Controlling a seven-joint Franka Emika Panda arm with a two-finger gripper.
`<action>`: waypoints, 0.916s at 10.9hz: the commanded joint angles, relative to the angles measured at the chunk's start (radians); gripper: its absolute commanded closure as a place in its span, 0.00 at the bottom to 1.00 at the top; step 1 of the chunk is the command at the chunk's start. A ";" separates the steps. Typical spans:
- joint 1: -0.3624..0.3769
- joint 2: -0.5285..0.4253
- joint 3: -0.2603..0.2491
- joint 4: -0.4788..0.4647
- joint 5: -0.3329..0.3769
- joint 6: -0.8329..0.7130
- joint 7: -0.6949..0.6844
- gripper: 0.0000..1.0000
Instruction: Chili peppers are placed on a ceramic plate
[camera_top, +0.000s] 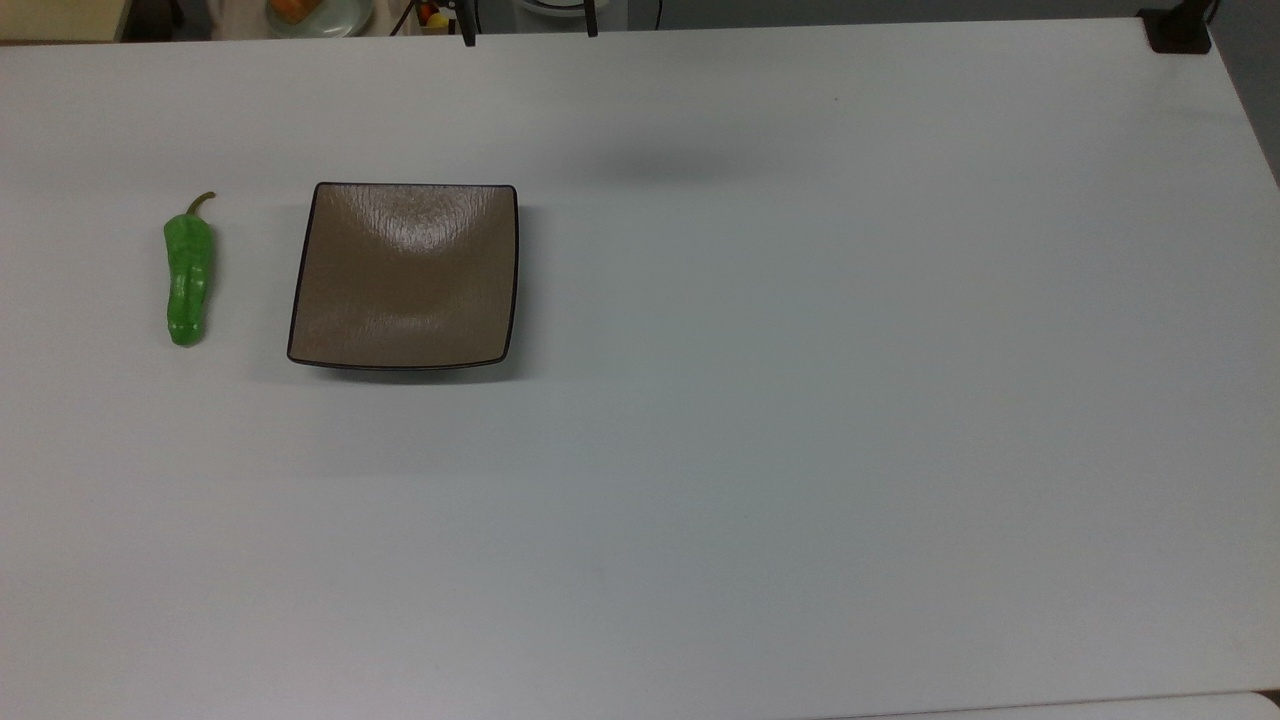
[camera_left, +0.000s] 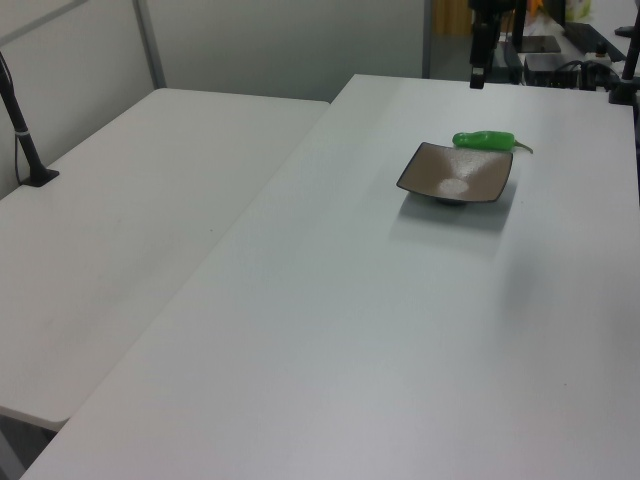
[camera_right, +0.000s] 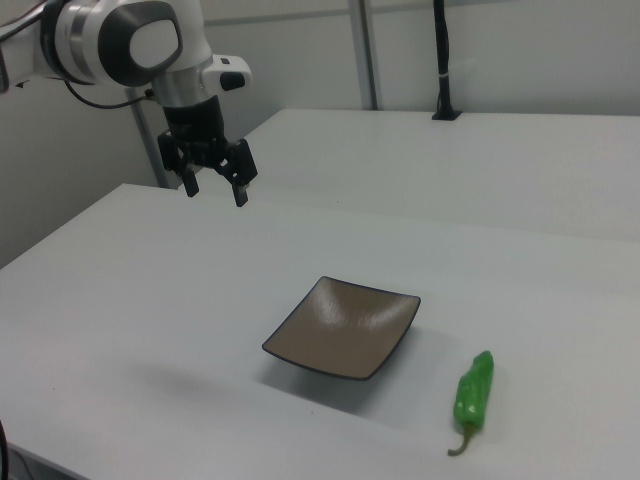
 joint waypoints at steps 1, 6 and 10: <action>-0.003 -0.011 0.002 -0.016 0.008 0.029 -0.005 0.00; -0.066 0.005 0.002 -0.014 0.001 0.034 -0.248 0.00; -0.242 0.070 0.002 0.030 -0.009 0.057 -0.301 0.00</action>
